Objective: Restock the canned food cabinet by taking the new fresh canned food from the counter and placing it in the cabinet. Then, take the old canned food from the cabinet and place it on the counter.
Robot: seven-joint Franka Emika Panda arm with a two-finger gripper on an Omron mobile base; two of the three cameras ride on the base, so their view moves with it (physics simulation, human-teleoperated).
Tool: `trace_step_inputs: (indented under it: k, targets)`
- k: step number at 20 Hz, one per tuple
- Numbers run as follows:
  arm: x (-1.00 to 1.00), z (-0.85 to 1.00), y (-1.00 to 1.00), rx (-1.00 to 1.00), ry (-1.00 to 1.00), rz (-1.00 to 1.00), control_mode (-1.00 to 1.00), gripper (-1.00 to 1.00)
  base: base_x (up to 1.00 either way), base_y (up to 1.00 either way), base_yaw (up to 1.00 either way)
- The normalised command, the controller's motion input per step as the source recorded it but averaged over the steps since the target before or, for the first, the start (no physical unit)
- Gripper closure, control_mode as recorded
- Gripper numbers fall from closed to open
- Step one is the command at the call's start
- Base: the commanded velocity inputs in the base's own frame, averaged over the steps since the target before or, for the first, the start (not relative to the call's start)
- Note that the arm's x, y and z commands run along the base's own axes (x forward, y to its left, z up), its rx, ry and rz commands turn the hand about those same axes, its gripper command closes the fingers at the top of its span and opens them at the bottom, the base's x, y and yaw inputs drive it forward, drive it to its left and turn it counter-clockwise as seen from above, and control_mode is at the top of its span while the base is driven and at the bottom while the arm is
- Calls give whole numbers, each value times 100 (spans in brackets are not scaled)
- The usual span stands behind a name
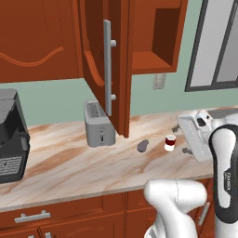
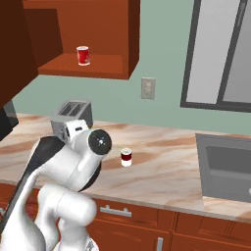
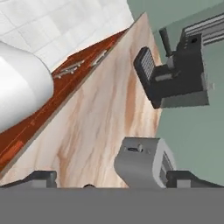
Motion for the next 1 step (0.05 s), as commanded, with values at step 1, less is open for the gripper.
trace_step_inputs:
  k: [1]
  targets:
    - [0,0,0,0,0,0,-100,-100,0,0,0]
